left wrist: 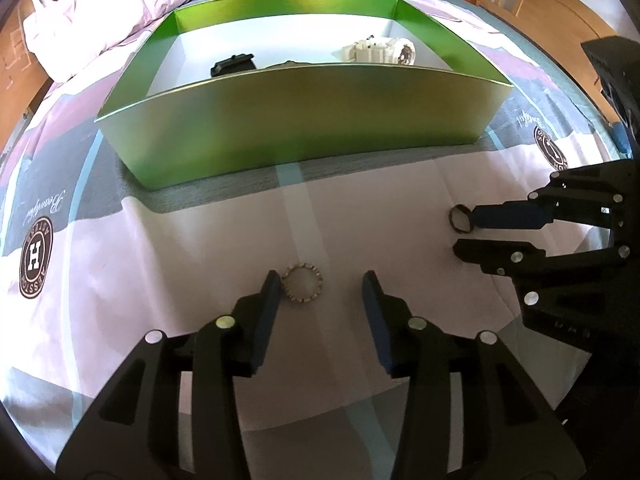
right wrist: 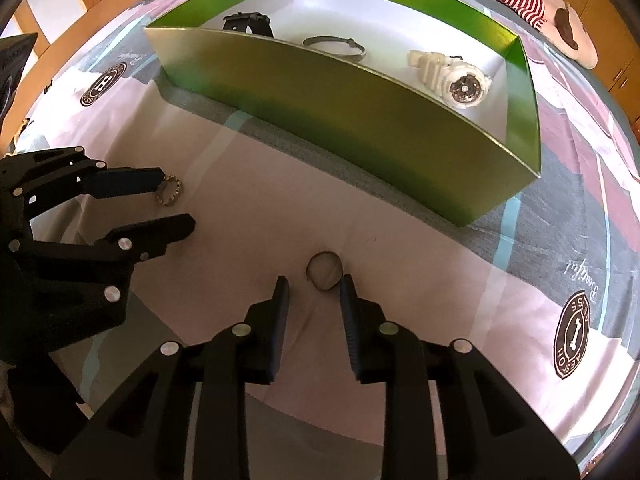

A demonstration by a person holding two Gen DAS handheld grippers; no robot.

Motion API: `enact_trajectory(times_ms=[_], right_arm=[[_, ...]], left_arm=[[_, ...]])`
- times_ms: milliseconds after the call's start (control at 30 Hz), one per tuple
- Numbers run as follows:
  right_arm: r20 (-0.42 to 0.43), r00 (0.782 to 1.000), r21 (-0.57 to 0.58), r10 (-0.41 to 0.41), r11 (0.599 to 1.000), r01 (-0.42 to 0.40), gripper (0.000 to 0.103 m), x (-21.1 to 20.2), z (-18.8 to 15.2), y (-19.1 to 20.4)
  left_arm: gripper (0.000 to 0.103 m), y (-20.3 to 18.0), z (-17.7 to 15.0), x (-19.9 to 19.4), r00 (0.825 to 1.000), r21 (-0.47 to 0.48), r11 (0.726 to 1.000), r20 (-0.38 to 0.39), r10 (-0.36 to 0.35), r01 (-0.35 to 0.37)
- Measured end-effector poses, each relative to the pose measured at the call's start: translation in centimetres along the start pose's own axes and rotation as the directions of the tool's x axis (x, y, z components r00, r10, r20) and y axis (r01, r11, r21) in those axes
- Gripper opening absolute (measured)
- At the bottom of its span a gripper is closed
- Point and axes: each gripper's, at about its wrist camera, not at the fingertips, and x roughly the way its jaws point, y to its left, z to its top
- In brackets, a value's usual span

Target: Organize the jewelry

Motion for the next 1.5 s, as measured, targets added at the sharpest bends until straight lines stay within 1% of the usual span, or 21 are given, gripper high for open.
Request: enact_trajectory(times_ms=[67,167,267,300,367,567,633,700,733,800,867,933,967,1033,1067,1100,1133,1167,1233,1300,1500], right_arm=[[0.011,1.0,-0.012,-0.011,1.0,0.011,0.026,0.1,0.2,0.4],[0.016,1.0,-0.011,-0.01,1.0,0.011,0.026,0.3,0.5,0.5],[0.019,1.0,-0.007,-0.006,1.0,0.006,0.017,0.3,0.6,0.3],[0.02,1.0,-0.005,-0.005,1.0,0.005,0.017,0.3,0.6,0.1],[0.026,1.0,-0.003,-0.005,1.0,0.005,0.013,0.2,0.6,0.1],[0.036,0.999,-0.004,-0.015,1.0,0.015,0.013,0.0,0.5,-0.2],[0.032,0.999,0.001,-0.016,1.0,0.016,0.019,0.1,0.5,-0.3],[0.036,0.999,0.014,-0.005,1.0,0.005,0.045,0.1,0.5,-0.5],[0.044,0.999,0.019,-0.006,1.0,0.005,0.046,0.0,0.6,-0.6],[0.051,0.999,0.02,0.0,1.0,-0.001,0.047,0.0,0.6,-0.6],[0.058,0.998,0.017,0.002,1.0,-0.003,0.047,0.1,0.6,-0.5],[0.05,0.999,0.007,-0.012,1.0,0.012,0.047,0.6,0.7,-0.2],[0.042,0.999,-0.001,-0.024,1.0,0.024,0.047,0.9,0.7,0.0],[0.043,0.998,-0.02,-0.045,0.999,0.046,0.047,1.3,0.9,0.4],[0.043,0.998,-0.021,-0.043,0.999,0.044,0.045,1.3,1.1,0.5],[0.042,0.999,-0.017,-0.029,0.999,0.03,0.035,1.3,1.1,0.5],[0.041,0.999,-0.015,-0.015,1.0,0.016,0.03,1.3,1.2,0.5],[0.041,0.999,-0.02,-0.011,1.0,0.012,0.019,1.3,1.3,0.7],[0.042,0.999,-0.035,-0.021,0.999,0.022,0.019,1.4,1.5,1.0],[0.044,0.999,-0.035,-0.017,0.999,0.019,0.019,1.4,1.5,1.0],[0.064,0.998,-0.013,-0.009,1.0,0.01,0.019,0.8,1.6,0.1]], left_arm=[[0.041,-0.1,0.1,0.1,1.0,0.006,1.0,0.002,0.005,-0.005],[0.035,0.1,0.1,0.1,1.0,0.002,1.0,0.004,0.01,-0.01],[0.026,0.3,0.1,0.0,1.0,-0.008,1.0,0.006,0.011,-0.011],[0.024,0.4,0.1,0.0,1.0,-0.011,1.0,0.007,0.012,-0.012],[0.022,0.4,0.2,0.0,1.0,-0.015,1.0,0.008,0.014,-0.014],[0.021,0.5,0.1,-0.1,1.0,-0.018,1.0,0.007,0.012,-0.012],[0.021,0.5,0.1,-0.1,1.0,-0.018,1.0,0.007,0.015,-0.015],[0.021,0.4,0.0,-0.1,1.0,-0.015,1.0,0.008,0.021,-0.021],[0.022,0.4,0.0,-0.1,1.0,-0.015,1.0,0.01,0.025,-0.025],[0.025,0.2,-0.1,0.0,0.999,-0.014,0.999,0.012,0.029,-0.029],[0.031,-0.1,-0.2,0.0,1.0,-0.012,1.0,0.015,0.028,-0.028],[0.039,-0.3,-0.2,0.1,1.0,-0.005,1.0,0.015,0.028,-0.028],[0.041,-0.6,-0.2,0.2,0.999,0.006,0.999,0.016,0.032,-0.032],[0.039,-0.9,-0.2,0.3,0.999,0.019,0.998,0.019,0.051,-0.051],[0.039,-0.9,-0.1,0.3,0.999,0.019,0.999,0.018,0.049,-0.05],[0.039,-0.8,-0.1,0.3,0.999,0.016,0.999,0.018,0.045,-0.045],[0.037,-0.8,-0.1,0.2,0.999,0.017,0.999,0.017,0.043,-0.043],[0.036,-0.8,-0.1,0.2,0.999,0.021,0.999,0.017,0.044,-0.044],[0.026,-1.0,-0.1,0.2,0.999,0.028,0.998,0.019,0.047,-0.047],[0.021,-1.0,0.0,0.1,0.999,0.026,0.999,0.016,0.037,-0.038],[0.021,-0.4,0.0,-0.1,0.999,0.002,0.999,0.017,0.036,-0.036]])
